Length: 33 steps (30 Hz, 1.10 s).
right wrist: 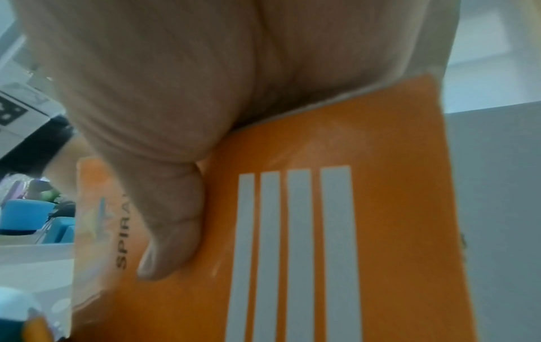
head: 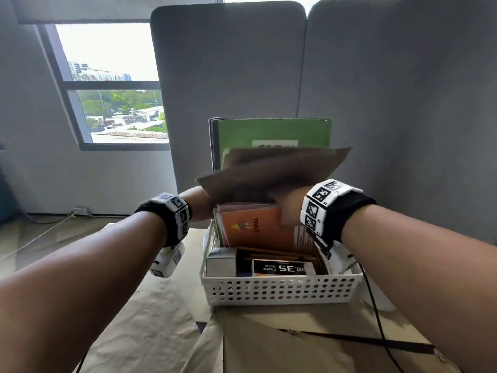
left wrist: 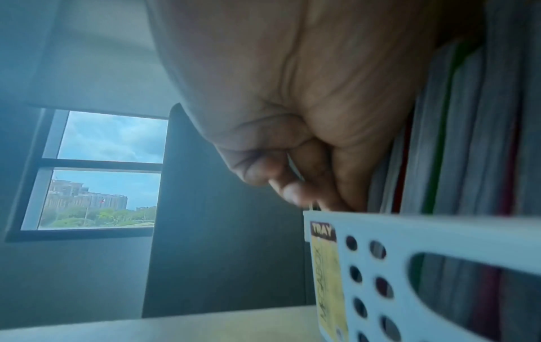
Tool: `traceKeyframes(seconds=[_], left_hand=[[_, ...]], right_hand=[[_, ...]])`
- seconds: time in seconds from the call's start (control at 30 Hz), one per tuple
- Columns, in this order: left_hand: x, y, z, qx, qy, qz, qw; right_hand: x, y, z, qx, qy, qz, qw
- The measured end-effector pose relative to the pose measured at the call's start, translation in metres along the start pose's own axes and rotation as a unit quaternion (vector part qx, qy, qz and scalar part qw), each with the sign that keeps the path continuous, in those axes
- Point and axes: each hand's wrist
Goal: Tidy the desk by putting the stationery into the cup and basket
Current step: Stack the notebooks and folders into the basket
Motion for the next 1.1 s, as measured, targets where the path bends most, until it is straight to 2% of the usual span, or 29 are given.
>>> traceKeyframes(seconds=[0.1,0.2,0.33,0.4,0.47,0.53,0.6,0.67,0.73,0.8,0.87,0.93,0.97,1.03,1.1], left_hand=[[0.003,-0.008,-0.002,-0.016,0.013,0.019,1.000],[0.005,-0.011,0.003,-0.030,0.037,0.041,0.998],[0.010,0.008,-0.003,-0.122,0.046,0.003,0.991],[0.007,0.020,-0.016,-0.141,0.056,-0.013,0.988],[-0.001,0.030,-0.034,-0.120,0.050,0.014,0.991],[-0.020,0.038,-0.062,-0.081,0.029,0.085,0.993],[-0.042,0.039,-0.096,-0.019,-0.001,0.169,0.985],[-0.053,0.031,-0.128,0.058,-0.026,0.254,0.965],[-0.047,0.015,-0.154,0.164,-0.001,0.283,0.945],[-0.028,-0.006,-0.175,0.256,0.059,0.214,0.941],[-0.012,-0.028,-0.194,0.307,0.109,0.104,0.940],[-0.011,-0.043,-0.212,0.284,0.129,0.021,0.950],[-0.015,-0.047,-0.221,0.260,0.113,0.025,0.959],[-0.021,-0.057,-0.232,0.223,0.066,0.079,0.969],[-0.029,-0.065,-0.241,0.214,0.061,0.070,0.972]], right_hand=[[-0.005,0.003,0.001,-0.019,0.019,0.048,0.998],[-0.013,0.017,-0.001,-0.040,-0.013,0.073,0.996],[-0.018,0.033,-0.005,-0.097,-0.061,0.112,0.987],[-0.014,0.034,-0.010,-0.091,-0.076,0.103,0.988],[-0.011,0.034,-0.021,-0.086,-0.078,0.103,0.988],[-0.005,0.037,-0.038,-0.117,-0.074,0.105,0.985],[0.003,0.040,-0.062,-0.168,-0.042,0.107,0.979],[0.016,0.037,-0.093,-0.187,0.013,0.117,0.975],[0.031,0.025,-0.126,-0.134,0.062,0.126,0.981],[0.045,0.004,-0.154,-0.025,0.084,0.107,0.990],[0.055,-0.026,-0.170,0.090,0.079,0.065,0.991],[0.062,-0.052,-0.181,0.166,0.044,0.040,0.984],[0.064,-0.062,-0.187,0.179,0.026,0.040,0.983],[0.063,-0.080,-0.191,0.169,-0.002,0.052,0.984],[0.061,-0.086,-0.194,0.165,-0.018,0.091,0.982]])
Point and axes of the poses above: each hand's wrist, its own z-axis towards the middle knuckle, its own y-axis out of the back of the hand, x = y × z, and after that the axes turned 1 degree about x, right-handed
